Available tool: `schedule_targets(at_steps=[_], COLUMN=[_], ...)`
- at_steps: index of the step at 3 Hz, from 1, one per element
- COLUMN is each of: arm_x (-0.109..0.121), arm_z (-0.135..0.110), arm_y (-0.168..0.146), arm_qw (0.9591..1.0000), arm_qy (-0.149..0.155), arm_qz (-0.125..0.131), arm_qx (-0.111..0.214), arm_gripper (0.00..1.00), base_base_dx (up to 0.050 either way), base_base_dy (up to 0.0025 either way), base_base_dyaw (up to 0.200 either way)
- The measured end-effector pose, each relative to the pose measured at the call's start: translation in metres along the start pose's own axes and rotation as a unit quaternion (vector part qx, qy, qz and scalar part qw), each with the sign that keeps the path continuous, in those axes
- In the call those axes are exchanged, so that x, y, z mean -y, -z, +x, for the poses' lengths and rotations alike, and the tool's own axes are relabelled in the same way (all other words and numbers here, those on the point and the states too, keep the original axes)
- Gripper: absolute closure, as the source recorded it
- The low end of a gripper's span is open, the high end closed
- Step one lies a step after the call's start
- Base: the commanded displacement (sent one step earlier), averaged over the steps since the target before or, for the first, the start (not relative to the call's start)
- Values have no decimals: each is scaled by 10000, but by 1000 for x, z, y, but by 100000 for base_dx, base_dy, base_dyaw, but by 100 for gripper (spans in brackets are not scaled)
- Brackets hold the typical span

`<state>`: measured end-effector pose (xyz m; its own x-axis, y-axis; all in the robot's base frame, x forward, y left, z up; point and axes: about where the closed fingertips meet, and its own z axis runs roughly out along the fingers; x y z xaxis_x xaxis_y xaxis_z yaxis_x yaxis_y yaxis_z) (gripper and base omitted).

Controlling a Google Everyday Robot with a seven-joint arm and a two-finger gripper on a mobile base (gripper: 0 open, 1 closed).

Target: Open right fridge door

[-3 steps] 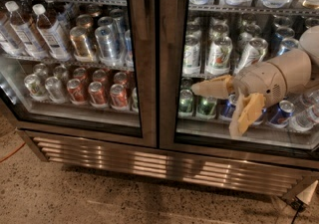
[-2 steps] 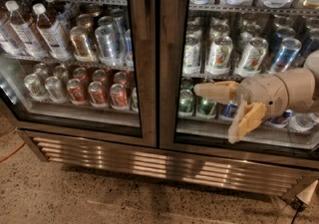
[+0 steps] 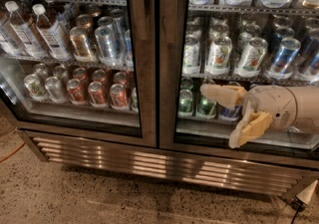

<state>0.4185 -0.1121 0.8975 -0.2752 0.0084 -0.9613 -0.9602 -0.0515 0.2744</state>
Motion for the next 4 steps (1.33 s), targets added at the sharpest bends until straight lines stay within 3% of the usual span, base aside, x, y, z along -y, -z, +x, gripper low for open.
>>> schedule_targets(at_steps=[1,2,3,4], arm_x=[-3,-17,-18,-18], arm_z=[-5,-9,-9,-9], arm_y=[-7,-15,-17,-17], arm_qw=[9989,9883,9797,9798], arm_qy=[446,1435,1932,1930], arm_qz=[44,139,94,93], arm_qx=[-147,-494,-516,-514], arm_gripper=[0,0,0,0], base_base_dx=[0,0,0,0], base_base_dy=[0,0,0,0], base_base_dyaw=[0,0,0,0])
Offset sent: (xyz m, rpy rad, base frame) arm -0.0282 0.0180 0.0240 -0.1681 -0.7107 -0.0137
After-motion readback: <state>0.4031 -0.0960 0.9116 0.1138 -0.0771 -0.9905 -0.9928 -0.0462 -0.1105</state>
